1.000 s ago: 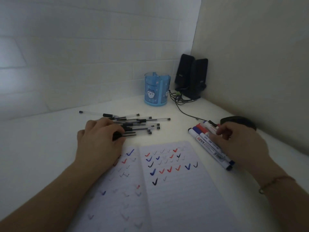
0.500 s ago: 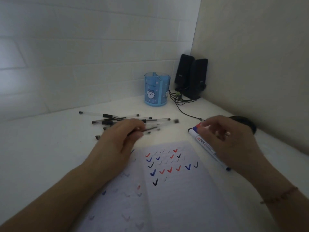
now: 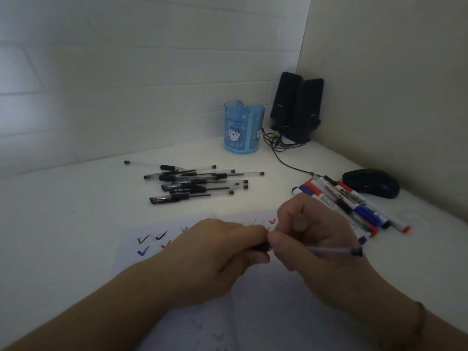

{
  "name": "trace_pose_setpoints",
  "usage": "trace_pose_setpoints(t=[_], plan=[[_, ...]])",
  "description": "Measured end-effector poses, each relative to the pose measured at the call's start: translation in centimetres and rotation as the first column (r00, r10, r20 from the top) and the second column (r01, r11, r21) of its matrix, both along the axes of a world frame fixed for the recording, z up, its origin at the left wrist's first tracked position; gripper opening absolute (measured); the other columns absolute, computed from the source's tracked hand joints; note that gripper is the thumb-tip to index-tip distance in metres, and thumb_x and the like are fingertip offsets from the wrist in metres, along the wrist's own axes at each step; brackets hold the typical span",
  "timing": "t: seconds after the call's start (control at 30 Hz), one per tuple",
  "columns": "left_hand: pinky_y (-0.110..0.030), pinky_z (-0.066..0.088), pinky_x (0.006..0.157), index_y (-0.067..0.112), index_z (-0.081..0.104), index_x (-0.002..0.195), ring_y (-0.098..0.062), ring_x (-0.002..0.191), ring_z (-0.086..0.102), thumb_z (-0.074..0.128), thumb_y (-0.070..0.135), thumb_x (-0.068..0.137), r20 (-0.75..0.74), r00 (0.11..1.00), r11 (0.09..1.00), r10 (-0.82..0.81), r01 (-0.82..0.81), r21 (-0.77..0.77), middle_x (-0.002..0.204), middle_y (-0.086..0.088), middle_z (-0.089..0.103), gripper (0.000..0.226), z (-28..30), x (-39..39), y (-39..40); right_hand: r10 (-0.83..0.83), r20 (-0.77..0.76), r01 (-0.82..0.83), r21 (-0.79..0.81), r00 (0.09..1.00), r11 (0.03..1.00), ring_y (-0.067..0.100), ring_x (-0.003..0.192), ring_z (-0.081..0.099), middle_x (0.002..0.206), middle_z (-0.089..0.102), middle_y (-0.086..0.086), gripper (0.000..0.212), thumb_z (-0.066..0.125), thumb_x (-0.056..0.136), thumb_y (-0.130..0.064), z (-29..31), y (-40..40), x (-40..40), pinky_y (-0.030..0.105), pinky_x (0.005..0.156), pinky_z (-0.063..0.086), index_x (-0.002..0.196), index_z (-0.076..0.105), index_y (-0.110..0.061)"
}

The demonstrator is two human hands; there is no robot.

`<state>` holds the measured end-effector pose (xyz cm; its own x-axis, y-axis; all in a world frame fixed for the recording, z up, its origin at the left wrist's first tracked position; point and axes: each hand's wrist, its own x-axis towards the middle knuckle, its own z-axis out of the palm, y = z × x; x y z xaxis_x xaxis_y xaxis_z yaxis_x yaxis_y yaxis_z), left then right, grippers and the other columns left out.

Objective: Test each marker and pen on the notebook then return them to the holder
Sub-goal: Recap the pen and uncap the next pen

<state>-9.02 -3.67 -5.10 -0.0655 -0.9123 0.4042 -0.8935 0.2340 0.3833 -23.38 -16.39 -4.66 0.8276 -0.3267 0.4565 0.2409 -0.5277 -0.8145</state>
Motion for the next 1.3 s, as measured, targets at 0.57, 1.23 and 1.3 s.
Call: trace_pose_setpoints(t=[0.57,1.23,1.3], plan=[[-0.018,0.044,0.073,0.036,0.033,0.126,-0.013,0.083,0.056,0.031,0.003,0.088,-0.251,0.928,0.954,0.275,-0.295,-0.048,0.097,0.016,0.056,0.05,-1.2,2.5,0.0,-0.029,-0.309,0.077,0.144,0.951,0.987,0.028,0.049,0.059,0.058,0.065,0.017,0.009,0.07,0.073,-0.003,1.7,-3.0,-0.3,0.031,0.045,0.05,0.074,0.061,-0.005],[-0.005,0.041,0.086,0.033,0.062,0.12,0.009,0.097,0.06,0.048,0.04,0.09,-0.153,0.962,0.967,0.225,-0.24,-0.082,0.105,0.021,0.068,0.034,-1.3,2.5,0.0,-0.051,-0.378,0.049,-0.014,0.924,0.999,0.0,0.089,0.067,0.083,0.071,-0.016,0.025,0.065,0.079,-0.008,-0.1,-2.3,0.2,0.019,0.069,0.057,0.06,0.053,-0.018],[-0.005,0.042,0.085,0.031,0.064,0.119,0.01,0.096,0.06,0.048,0.04,0.09,-0.159,0.962,0.967,0.224,-0.239,-0.084,0.103,0.022,0.069,0.035,-1.3,2.4,0.0,-0.05,-0.348,0.059,0.015,0.936,0.998,0.0,0.065,0.065,0.067,0.068,-0.009,0.023,0.064,0.08,-0.003,0.1,-2.2,0.2,0.018,0.056,0.053,0.062,0.054,-0.013]])
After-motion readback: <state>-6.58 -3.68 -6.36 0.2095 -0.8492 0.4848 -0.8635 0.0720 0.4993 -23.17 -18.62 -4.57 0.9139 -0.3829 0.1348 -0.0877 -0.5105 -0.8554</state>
